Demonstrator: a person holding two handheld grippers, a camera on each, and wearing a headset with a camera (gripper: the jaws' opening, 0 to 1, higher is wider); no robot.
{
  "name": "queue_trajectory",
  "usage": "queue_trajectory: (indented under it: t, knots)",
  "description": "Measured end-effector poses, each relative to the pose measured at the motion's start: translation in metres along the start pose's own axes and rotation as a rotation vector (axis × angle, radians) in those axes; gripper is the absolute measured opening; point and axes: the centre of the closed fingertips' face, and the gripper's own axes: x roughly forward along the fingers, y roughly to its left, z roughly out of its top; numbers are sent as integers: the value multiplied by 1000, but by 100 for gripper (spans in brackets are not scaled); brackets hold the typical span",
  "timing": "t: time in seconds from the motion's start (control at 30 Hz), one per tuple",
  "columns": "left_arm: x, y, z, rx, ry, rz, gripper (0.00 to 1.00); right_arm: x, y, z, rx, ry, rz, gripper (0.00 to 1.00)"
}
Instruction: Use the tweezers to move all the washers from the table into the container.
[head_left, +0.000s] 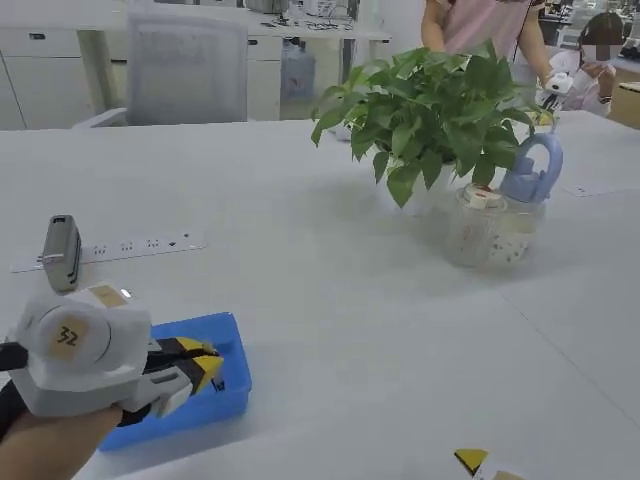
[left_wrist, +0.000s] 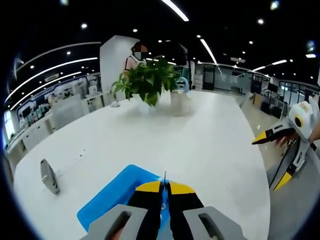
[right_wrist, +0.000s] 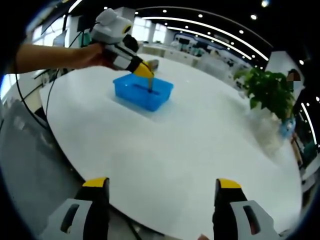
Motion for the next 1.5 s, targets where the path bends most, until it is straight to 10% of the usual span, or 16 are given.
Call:
queue_trajectory:
  t: [0.5, 0.67, 0.93, 1.13, 1.5]
  knots:
    - [-59, -30, 47, 41, -112, -55, 0, -2, 17, 11, -48, -22, 98, 86]
    - [-75, -46, 48, 70, -105, -97, 0, -6, 16, 65, -73, -139, 155, 80]
    - [-103, -67, 60, 81, -136, -178, 0, -11, 41, 145, -24, -287, 380, 60]
    - [-122, -85, 75, 85, -174, -261, 0, -9, 70, 170, -54, -292, 565, 37]
    - [-138, -94, 69, 90, -150, -316, 0, -13, 104, 190, -139, -287, 685, 17]
